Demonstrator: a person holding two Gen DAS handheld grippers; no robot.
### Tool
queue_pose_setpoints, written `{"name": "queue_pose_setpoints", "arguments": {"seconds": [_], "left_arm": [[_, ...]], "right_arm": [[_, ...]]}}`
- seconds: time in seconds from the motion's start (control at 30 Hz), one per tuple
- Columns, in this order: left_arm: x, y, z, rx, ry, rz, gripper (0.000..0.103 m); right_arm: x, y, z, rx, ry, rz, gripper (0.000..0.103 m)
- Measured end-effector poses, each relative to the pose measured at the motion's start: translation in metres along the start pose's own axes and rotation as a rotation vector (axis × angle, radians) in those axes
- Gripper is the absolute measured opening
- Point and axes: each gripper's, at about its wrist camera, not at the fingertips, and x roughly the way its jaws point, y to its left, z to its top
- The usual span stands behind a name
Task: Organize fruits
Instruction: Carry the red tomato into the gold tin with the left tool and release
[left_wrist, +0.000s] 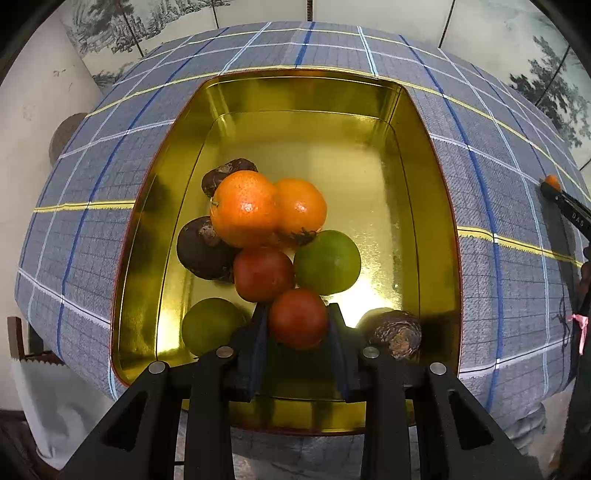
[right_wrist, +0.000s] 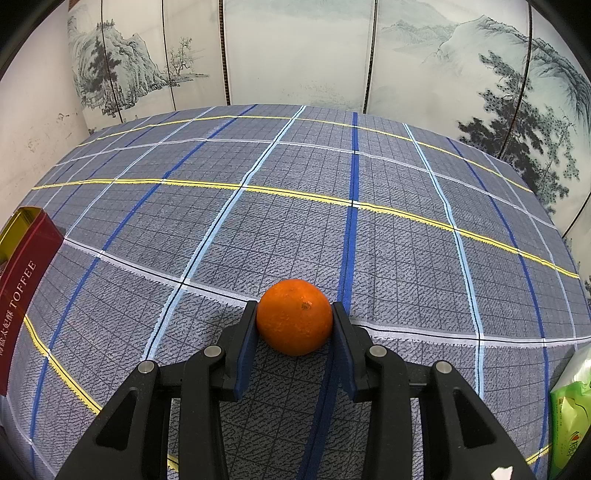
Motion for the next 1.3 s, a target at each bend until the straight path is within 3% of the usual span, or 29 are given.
{"name": "queue_pose_setpoints", "arguments": {"seconds": [0.7,1.3], "left_arm": [[0.004,-0.007,0.000,0.006,0.001,0.014,0.032],[-0.022,-0.007,-0.005,0.005,-0.128,0.039,0.036]], "right_arm": [[0.000,0.001,0.000,0.000,0.000,-0.001,0.036],[0.000,-0.001,0.000,-0.002,-0.001,-0.005,0.035]]}}
